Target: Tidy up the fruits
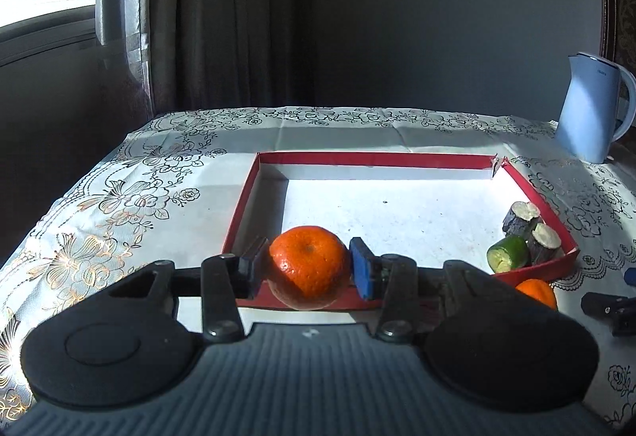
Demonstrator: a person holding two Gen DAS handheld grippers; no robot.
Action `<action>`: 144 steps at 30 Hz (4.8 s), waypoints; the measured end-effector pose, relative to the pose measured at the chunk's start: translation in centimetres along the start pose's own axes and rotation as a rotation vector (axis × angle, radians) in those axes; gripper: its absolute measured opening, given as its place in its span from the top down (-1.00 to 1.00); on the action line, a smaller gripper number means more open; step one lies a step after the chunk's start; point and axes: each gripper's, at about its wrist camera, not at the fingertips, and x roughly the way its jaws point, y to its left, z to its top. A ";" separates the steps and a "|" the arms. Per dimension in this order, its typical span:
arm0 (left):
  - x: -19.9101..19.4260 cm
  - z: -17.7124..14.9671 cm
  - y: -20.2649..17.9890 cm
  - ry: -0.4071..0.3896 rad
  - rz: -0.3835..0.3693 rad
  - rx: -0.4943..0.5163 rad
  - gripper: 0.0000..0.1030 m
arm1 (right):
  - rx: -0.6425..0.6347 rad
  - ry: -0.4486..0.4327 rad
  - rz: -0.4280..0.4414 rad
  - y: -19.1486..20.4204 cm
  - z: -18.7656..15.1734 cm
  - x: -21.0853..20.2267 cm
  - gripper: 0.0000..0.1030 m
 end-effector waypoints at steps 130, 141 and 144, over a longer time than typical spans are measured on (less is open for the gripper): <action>-3.0 -7.4 2.2 0.153 0.075 -0.102 -1.00 | -0.222 -0.206 0.142 8.0 6.5 3.6 -0.40; -2.9 -7.4 2.1 0.154 0.083 -0.100 -1.00 | -0.081 -0.251 0.192 2.6 1.4 -2.9 -0.61; -2.9 -7.4 2.0 0.157 0.093 -0.094 -1.00 | -0.059 -0.223 0.183 1.7 0.1 -2.8 -0.61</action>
